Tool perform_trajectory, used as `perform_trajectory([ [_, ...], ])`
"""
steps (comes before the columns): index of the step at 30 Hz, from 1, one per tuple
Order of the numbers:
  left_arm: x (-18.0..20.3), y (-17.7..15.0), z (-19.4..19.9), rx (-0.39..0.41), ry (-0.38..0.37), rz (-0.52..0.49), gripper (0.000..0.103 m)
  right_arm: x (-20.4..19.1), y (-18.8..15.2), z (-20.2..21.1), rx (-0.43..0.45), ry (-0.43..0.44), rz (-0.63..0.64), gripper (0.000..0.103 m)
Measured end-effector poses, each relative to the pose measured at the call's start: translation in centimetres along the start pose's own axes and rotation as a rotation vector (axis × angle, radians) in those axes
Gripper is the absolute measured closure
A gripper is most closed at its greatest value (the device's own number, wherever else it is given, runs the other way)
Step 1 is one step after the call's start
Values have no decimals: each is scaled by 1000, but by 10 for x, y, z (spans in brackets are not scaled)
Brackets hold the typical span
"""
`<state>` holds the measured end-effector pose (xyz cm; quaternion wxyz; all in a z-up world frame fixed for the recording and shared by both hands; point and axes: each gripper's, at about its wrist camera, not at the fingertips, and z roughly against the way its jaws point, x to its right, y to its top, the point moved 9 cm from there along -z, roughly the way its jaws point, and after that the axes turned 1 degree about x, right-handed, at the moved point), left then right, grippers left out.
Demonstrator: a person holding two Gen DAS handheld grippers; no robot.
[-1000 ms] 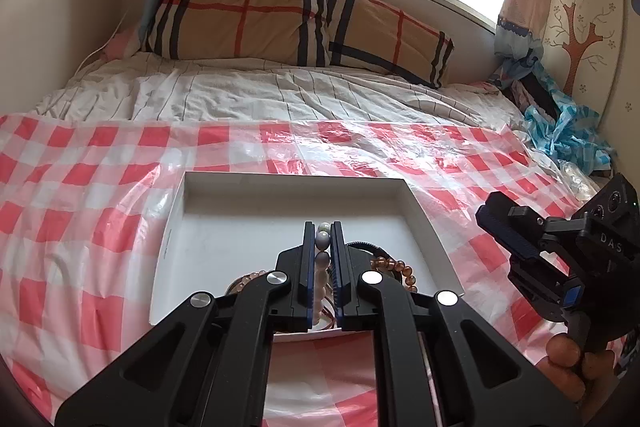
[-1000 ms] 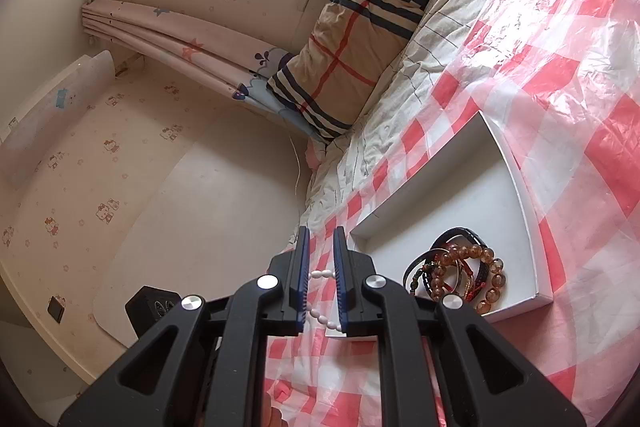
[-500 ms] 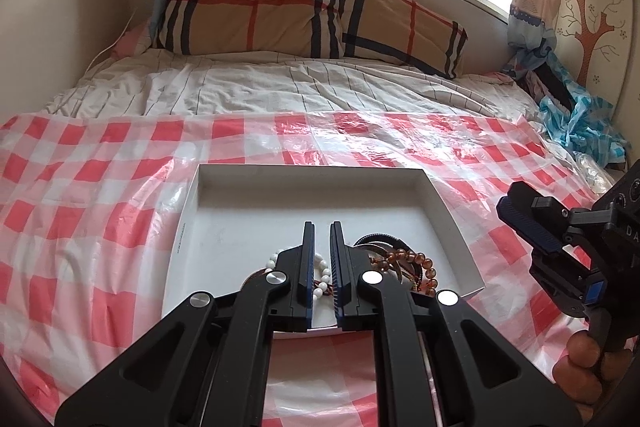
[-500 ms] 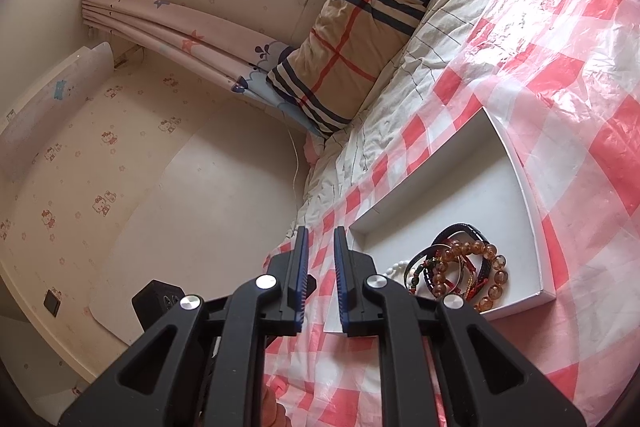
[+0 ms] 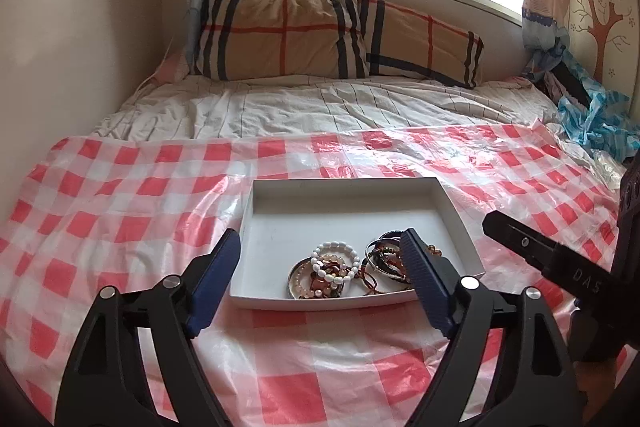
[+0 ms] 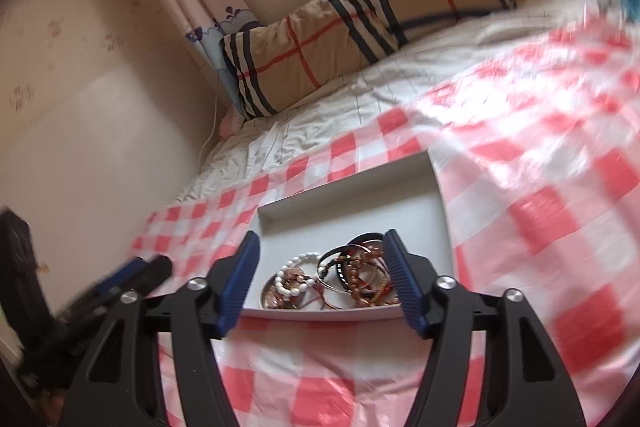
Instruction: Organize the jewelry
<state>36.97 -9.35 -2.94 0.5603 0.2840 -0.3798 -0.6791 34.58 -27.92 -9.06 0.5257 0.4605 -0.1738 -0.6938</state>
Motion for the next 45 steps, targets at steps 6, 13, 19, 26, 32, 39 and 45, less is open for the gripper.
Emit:
perform_trajectory([
  [6,8,-6,71,25,-1,-52,8,-27,-11,69,15,-56,123,19],
  [13,27,-41,142,12,-45,-92,8,-32,-48,157,-5,-136,183,10],
  [19,30,-82,197,-15,-70,-111,8,-32,-90,219,-23,-203,166,8],
  [26,16,-124,240,-43,-52,-98,8,-58,-139,251,-65,-209,182,7],
  [32,14,-151,269,-47,-37,-106,8,-73,-171,269,-54,-206,153,7],
  [39,10,-174,294,-29,-20,-79,8,-89,-191,293,-17,-223,175,7],
  [45,9,-190,303,-37,-25,-81,8,-93,-211,309,0,-235,180,7],
])
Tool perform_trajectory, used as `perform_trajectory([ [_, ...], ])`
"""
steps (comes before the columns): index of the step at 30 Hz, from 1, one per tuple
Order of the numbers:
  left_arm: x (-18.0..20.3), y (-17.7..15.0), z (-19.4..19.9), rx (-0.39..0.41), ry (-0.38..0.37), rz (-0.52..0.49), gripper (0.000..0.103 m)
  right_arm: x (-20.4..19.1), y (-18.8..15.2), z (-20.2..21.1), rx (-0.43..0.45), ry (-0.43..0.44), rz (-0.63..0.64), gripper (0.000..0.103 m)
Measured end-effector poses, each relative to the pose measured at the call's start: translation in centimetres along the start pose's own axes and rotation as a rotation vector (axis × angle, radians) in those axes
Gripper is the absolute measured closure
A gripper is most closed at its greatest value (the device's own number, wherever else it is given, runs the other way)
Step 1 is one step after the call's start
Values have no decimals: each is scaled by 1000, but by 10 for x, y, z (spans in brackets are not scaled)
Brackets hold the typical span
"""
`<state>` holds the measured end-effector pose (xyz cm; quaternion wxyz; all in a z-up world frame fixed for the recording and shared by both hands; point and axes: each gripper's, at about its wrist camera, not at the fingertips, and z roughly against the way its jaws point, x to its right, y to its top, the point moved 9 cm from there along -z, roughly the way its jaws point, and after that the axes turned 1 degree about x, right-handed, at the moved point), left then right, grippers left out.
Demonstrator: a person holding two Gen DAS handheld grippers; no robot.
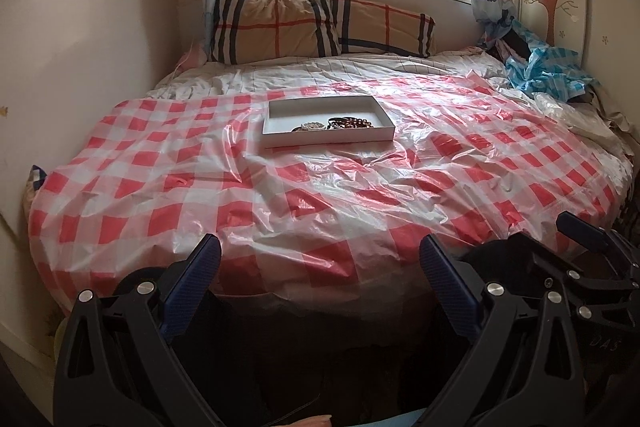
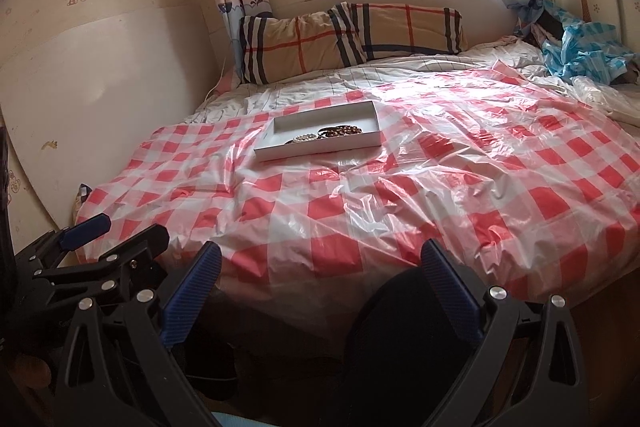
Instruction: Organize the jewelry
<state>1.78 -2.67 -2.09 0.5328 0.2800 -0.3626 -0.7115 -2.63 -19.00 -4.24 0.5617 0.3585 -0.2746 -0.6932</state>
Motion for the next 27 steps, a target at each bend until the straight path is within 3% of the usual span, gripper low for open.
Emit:
perform_trajectory([
  [27,-8,-18,13,-2,8,-9,8,-12,-18,11,-6,-3,15,7],
])
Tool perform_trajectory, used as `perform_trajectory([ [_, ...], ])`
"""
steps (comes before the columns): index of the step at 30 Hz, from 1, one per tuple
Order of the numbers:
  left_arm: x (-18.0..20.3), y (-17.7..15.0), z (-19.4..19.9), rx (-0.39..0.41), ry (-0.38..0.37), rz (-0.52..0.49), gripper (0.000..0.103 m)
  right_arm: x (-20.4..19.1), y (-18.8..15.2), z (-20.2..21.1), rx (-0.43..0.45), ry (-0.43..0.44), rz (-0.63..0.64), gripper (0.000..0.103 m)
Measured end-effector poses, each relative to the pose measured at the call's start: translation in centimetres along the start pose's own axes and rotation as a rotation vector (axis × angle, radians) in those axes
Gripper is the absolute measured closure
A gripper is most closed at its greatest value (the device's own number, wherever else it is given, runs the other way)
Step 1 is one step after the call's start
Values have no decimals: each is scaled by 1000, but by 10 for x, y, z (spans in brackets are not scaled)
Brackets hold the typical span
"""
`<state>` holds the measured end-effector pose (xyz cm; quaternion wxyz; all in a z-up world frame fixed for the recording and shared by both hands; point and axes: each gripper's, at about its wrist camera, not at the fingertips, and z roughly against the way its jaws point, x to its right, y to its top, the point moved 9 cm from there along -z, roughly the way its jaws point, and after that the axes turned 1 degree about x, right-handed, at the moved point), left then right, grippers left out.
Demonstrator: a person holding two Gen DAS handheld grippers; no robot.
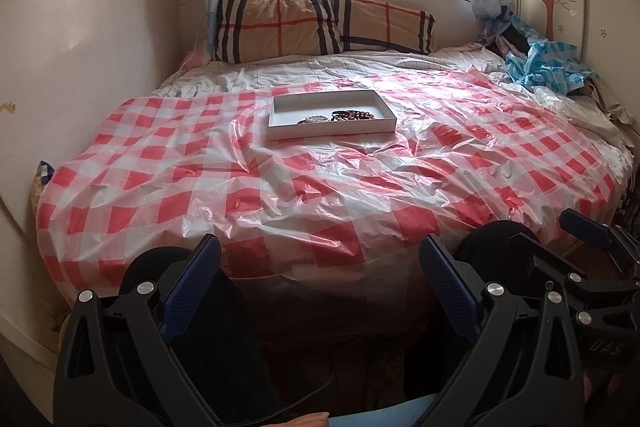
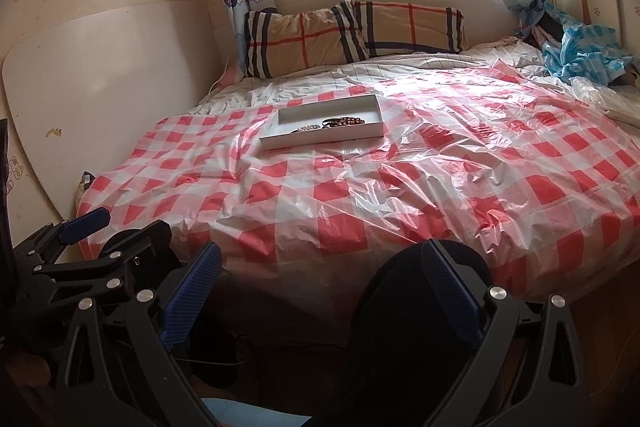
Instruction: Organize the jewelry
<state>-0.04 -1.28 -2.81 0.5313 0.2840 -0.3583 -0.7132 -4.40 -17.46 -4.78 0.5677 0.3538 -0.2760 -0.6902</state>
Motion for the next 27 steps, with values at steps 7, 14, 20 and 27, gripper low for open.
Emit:
perform_trajectory([
  [7,-1,2,3,6,5,2,8,1,-1,1,3,-1,-1,7],
  [14,0,4,6,9,7,4,8,1,-1,1,3,0,-1,7],
  [20,0,4,6,9,10,4,8,1,-1,2,3,0,-1,7],
  [27,0,4,6,9,8,4,8,2,-2,5,6,-1,-1,7],
])
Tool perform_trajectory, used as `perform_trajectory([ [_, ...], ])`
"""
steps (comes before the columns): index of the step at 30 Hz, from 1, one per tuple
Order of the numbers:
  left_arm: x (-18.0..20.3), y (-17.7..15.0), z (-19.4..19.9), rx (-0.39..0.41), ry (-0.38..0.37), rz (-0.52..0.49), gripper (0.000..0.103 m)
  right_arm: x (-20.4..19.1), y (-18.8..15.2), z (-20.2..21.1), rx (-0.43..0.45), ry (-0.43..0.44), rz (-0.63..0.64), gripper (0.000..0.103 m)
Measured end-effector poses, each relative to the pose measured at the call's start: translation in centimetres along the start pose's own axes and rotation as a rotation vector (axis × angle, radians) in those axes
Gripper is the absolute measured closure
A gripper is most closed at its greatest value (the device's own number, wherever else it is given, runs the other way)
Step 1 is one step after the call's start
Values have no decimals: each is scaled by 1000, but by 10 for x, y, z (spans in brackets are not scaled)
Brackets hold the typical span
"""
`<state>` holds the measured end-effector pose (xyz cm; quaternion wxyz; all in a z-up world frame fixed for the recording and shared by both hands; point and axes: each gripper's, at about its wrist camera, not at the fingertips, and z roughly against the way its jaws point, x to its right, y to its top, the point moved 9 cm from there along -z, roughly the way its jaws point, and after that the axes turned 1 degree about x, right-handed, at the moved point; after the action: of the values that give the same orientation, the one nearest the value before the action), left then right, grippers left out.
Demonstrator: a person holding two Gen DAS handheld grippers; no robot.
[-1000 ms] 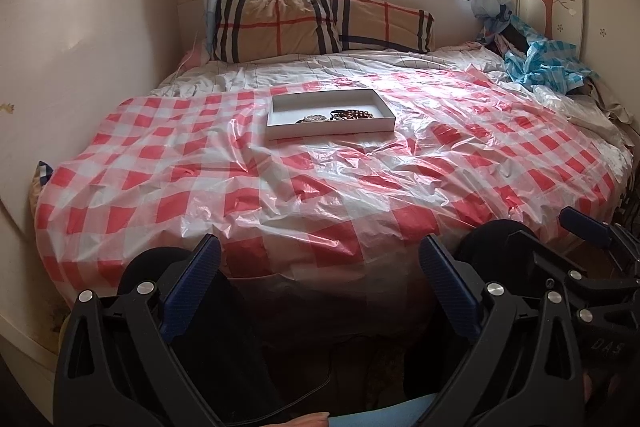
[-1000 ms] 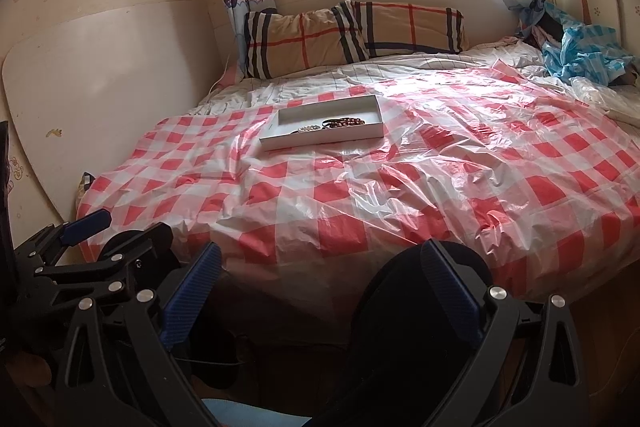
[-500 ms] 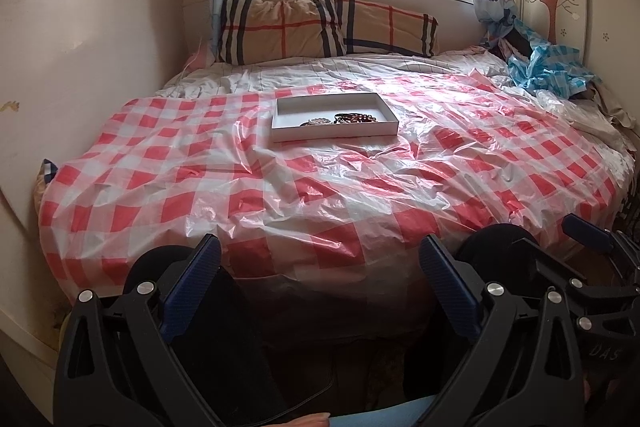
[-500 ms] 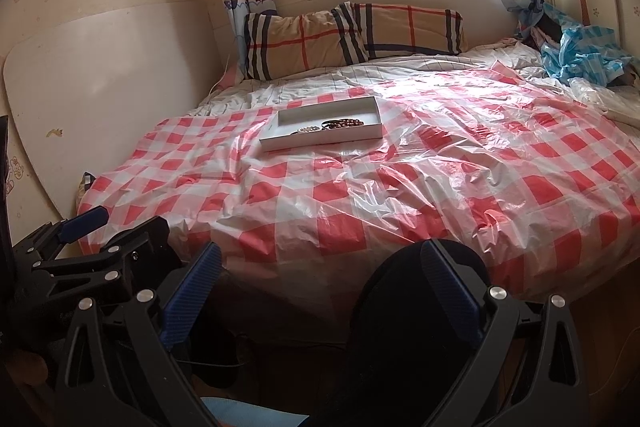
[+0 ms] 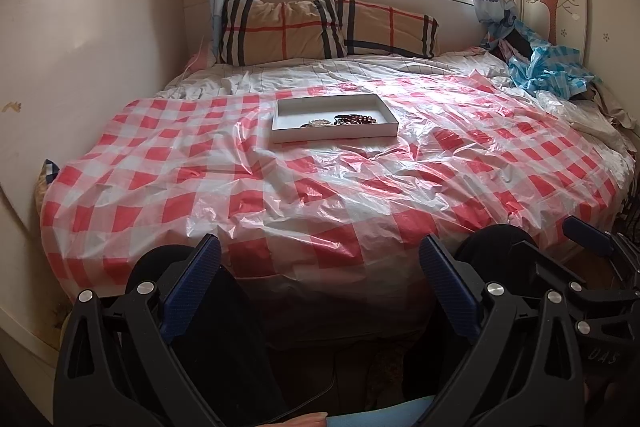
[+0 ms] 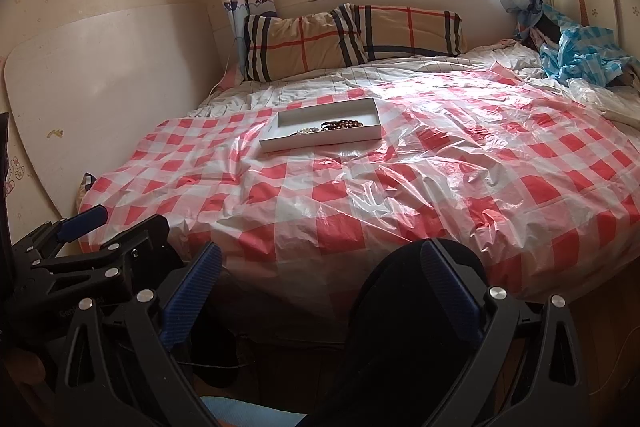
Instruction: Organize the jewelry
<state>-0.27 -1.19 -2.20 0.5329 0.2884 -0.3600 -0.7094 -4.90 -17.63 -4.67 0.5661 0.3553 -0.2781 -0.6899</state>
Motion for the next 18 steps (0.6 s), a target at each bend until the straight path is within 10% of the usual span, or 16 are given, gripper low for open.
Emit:
perform_trajectory([
  [18,4,-3,2,-11,28,1,8,0,-1,1,1,1,1,7],
])
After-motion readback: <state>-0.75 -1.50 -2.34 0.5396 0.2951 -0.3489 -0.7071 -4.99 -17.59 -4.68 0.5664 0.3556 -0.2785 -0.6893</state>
